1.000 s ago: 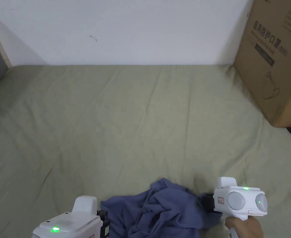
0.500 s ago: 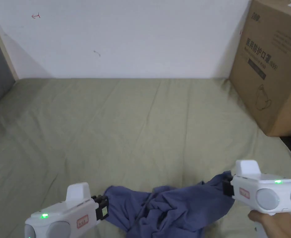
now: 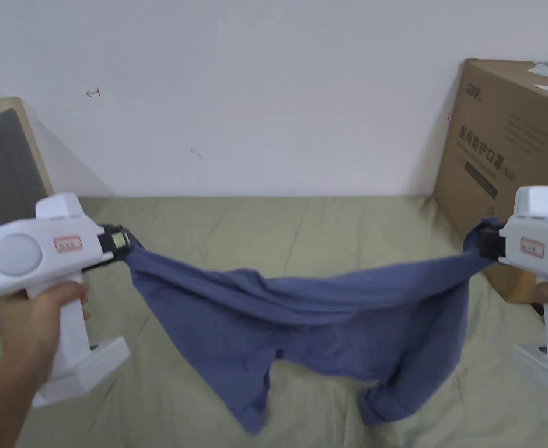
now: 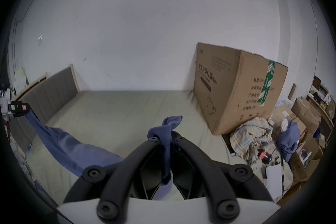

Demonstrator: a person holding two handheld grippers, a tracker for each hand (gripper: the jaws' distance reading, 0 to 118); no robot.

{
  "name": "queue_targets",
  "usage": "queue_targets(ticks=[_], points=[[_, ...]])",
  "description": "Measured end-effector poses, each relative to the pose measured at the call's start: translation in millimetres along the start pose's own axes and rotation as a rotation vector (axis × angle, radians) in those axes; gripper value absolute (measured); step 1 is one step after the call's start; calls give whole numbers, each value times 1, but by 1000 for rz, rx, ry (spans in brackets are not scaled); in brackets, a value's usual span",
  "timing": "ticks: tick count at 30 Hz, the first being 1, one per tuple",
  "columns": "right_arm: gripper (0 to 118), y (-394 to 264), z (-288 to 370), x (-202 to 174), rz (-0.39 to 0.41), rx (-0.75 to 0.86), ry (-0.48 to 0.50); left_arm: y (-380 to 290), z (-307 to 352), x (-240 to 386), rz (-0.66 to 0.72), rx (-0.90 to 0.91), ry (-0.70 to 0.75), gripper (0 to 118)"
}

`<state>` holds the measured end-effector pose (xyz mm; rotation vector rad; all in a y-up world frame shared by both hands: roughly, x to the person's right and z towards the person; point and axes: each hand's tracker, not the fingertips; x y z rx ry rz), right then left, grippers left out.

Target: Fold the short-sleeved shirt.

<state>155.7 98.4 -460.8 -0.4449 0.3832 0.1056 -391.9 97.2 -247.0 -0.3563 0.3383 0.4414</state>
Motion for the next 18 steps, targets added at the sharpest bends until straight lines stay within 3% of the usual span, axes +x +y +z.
queue_targets(ticks=[5, 9, 18], points=[[4, 62, -17, 1, -11, 66, 7, 84, -17, 20, -80, 80, 67, 2], [4, 107, -31, -1, -13, 113, -17, 137, -34, 32, -67, 127, 88, 2], [4, 173, -68, -7, -17, 188, -31, 210, -74, 49, -95, 230, 137, 2]])
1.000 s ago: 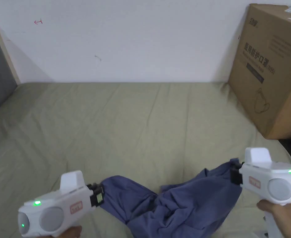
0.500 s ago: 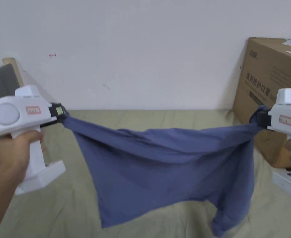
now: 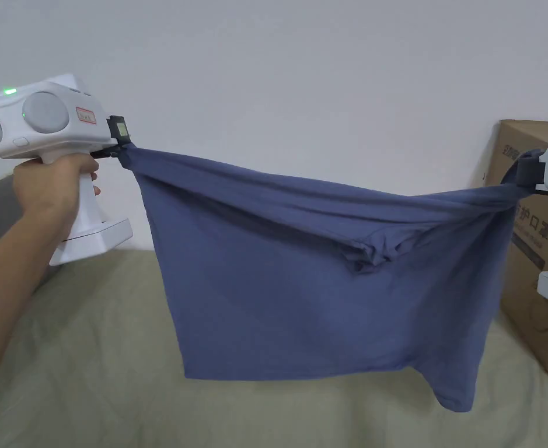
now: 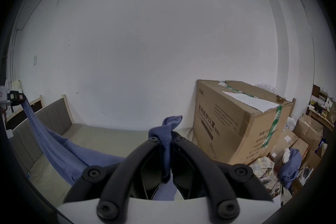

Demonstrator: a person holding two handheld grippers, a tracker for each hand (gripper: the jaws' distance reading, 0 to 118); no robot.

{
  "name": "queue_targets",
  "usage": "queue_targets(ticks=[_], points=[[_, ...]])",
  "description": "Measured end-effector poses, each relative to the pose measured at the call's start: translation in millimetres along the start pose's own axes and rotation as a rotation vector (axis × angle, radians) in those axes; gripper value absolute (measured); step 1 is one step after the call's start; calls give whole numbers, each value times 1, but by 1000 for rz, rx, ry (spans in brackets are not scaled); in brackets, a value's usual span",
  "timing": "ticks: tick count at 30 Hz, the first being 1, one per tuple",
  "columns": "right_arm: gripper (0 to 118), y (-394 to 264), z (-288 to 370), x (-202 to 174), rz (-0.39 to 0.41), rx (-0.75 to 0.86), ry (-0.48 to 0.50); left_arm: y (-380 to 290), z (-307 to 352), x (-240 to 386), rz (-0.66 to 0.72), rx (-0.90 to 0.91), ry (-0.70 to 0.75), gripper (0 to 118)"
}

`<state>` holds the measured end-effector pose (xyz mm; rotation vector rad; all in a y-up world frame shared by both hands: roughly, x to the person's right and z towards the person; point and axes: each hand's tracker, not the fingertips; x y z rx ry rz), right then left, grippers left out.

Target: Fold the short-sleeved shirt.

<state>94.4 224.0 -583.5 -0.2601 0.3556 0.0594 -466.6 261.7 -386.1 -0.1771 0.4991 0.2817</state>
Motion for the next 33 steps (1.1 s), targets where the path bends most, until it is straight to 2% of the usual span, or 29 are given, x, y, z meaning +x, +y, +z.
queue_targets(ticks=[5, 9, 16, 20, 26, 33], points=[[4, -2, -30, -14, 22, 2, 3, 1, -30, 4, -42, 10, 29, 2], [4, -33, -58, -25, 43, -14, -8, -25, -54, 2, -93, -3, 55, 2], [4, -116, -95, -45, 86, -62, -42, -110, -86, -16, -170, -95, 97, 2], [4, -164, -100, -56, 144, -121, -60, -167, -89, -34, -180, -159, 114, 2], [4, -236, -76, -64, 125, -218, -48, -257, -56, -69, -192, -274, 119, 2], [4, -319, -6, -60, 74, -349, -38, -342, 19, -104, -255, -419, 136, 2]])
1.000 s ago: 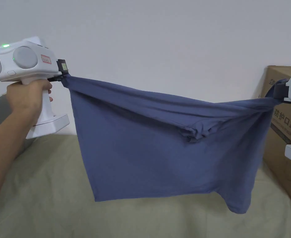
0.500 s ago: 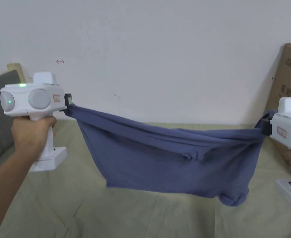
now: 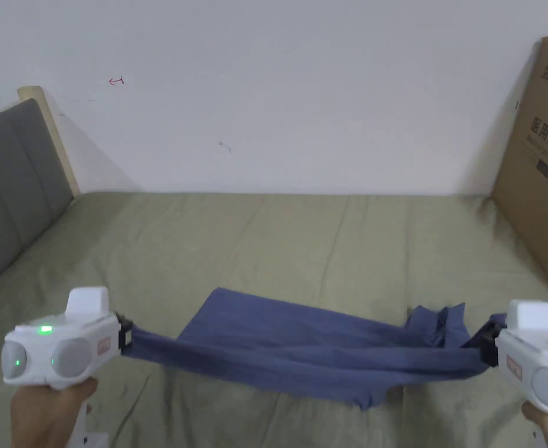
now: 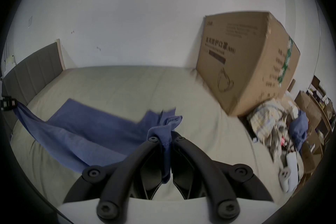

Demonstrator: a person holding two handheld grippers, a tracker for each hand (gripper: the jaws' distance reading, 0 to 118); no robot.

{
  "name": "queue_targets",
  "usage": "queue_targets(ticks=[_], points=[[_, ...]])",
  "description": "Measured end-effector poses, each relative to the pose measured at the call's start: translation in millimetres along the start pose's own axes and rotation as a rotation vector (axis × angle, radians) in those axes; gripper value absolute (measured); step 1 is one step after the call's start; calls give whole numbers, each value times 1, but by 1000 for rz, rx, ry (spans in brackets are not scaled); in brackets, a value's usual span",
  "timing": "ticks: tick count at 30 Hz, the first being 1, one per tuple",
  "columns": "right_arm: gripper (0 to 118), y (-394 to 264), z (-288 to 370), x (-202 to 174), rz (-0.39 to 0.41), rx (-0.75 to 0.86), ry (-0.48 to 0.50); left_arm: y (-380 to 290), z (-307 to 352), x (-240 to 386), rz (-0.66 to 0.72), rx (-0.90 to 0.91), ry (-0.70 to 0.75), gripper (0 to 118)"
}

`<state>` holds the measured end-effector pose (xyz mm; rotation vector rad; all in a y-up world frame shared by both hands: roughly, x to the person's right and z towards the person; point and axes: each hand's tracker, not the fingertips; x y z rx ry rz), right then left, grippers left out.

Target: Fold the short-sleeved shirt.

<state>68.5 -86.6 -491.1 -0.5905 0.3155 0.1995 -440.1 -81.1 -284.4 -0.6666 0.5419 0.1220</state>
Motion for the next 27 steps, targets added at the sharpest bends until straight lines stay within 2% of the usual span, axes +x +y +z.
queue_targets(ticks=[3, 7, 16, 22, 27], points=[[4, -40, 14, 7, -5, -35, -9, -42, 19, -6, -24, -47, 1, 2], [5, -85, 49, 10, -21, -74, 0, -88, 56, -14, 10, -70, -14, 2], [5, -163, 111, 34, -67, -150, -6, -163, 130, -32, 2, -111, -10, 2], [5, -210, 132, 31, 21, -234, -9, -214, 154, -23, -75, -190, 12, 2], [5, -230, 131, 22, -2, -337, -9, -242, 139, -21, -73, -308, 36, 2]])
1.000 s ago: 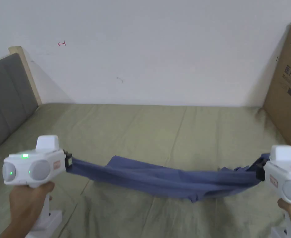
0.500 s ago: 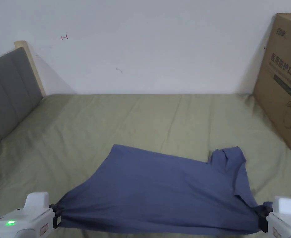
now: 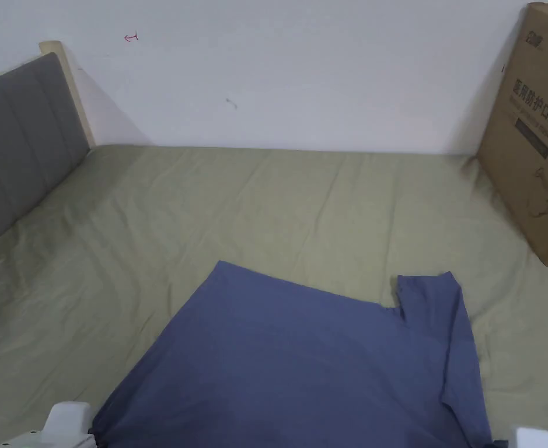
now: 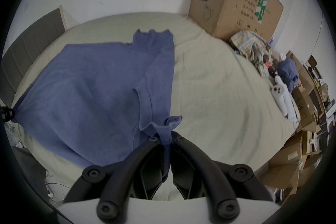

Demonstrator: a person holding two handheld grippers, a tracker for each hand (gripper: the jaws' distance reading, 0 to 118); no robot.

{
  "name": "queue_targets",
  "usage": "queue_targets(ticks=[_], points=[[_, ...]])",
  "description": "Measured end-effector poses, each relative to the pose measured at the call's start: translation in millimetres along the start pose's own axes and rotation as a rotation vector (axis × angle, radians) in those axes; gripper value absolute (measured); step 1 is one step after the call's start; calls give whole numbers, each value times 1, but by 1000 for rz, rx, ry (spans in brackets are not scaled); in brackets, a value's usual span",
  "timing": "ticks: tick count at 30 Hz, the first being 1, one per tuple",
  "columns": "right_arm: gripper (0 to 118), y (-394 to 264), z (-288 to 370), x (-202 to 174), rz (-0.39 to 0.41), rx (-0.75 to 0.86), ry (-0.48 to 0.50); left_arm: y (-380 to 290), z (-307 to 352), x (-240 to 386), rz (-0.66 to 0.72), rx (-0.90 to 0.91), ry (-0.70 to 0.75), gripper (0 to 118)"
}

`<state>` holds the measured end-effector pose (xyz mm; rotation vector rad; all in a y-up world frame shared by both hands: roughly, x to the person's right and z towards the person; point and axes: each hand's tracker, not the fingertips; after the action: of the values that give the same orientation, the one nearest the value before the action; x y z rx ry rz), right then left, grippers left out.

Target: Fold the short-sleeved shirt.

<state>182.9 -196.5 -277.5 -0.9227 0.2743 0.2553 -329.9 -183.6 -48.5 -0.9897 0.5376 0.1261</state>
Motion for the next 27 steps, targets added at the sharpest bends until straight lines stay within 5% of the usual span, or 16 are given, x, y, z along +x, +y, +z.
queue_targets(ticks=[7, 9, 11, 13, 17, 27], points=[[7, -6, -28, 4, -42, -105, -4, 2, -39, 3, 40, -128, 4, 3], [28, 0, -23, 3, -54, -92, -8, 8, -36, 3, 63, -132, -2, 21], [75, 12, -12, 5, -54, -60, -4, 16, -29, 1, 140, -133, -43, 68], [82, 30, 12, 7, -55, 31, 14, 31, -19, -2, 233, -116, -96, 99], [82, 72, 64, 3, -15, 228, -22, 70, 25, 4, 302, 95, -157, 100], [81, 127, 186, -8, -27, 664, -53, 142, 152, 50, 181, 639, -159, 99]])
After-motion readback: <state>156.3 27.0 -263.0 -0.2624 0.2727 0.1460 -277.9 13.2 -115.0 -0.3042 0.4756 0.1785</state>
